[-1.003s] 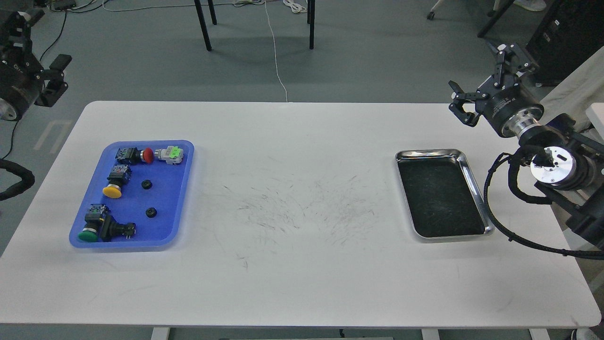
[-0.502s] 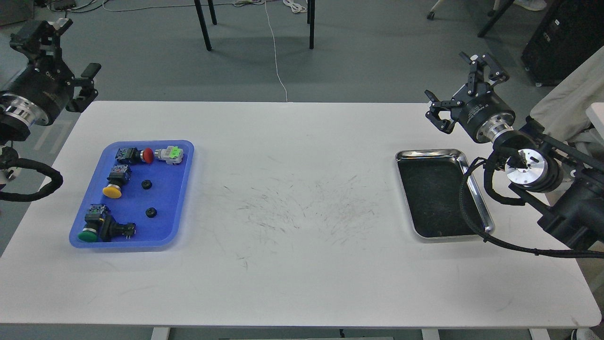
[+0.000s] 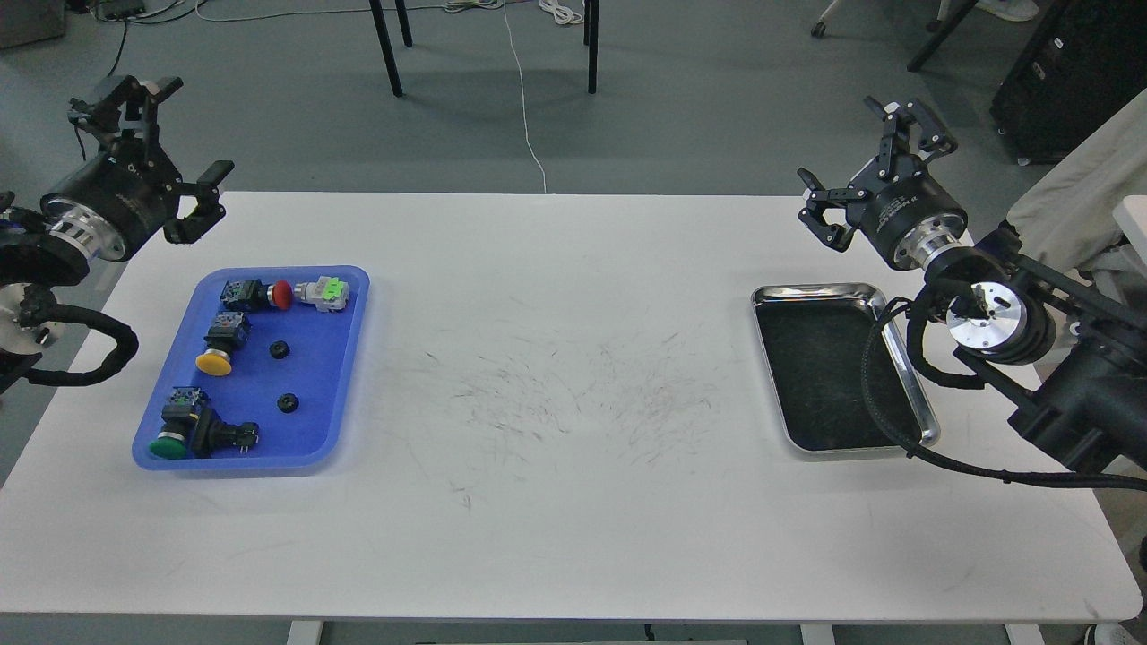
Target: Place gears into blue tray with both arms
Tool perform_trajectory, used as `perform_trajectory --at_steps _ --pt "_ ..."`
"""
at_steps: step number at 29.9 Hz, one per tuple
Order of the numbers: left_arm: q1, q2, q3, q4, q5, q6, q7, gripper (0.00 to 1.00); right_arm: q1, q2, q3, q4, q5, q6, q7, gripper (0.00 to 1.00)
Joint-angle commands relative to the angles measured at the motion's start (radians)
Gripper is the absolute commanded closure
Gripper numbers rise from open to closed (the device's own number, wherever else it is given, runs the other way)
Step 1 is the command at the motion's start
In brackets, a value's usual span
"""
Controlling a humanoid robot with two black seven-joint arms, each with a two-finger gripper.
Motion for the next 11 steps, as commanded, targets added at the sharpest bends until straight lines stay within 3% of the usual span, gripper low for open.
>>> perform_trajectory --at_steps 1,11 --pt "0.019 -0.012 -0.035 0.007 -0.010 0.004 0.001 0.03 -0.001 0.017 0.018 -0.005 0.000 -0.002 0.000 0.01" --pt "0.075 -0.042 -0.105 0.027 -0.021 0.010 -0.004 0.03 -0.001 0.017 0.018 -0.005 -0.003 -0.005 -0.003 0.01"
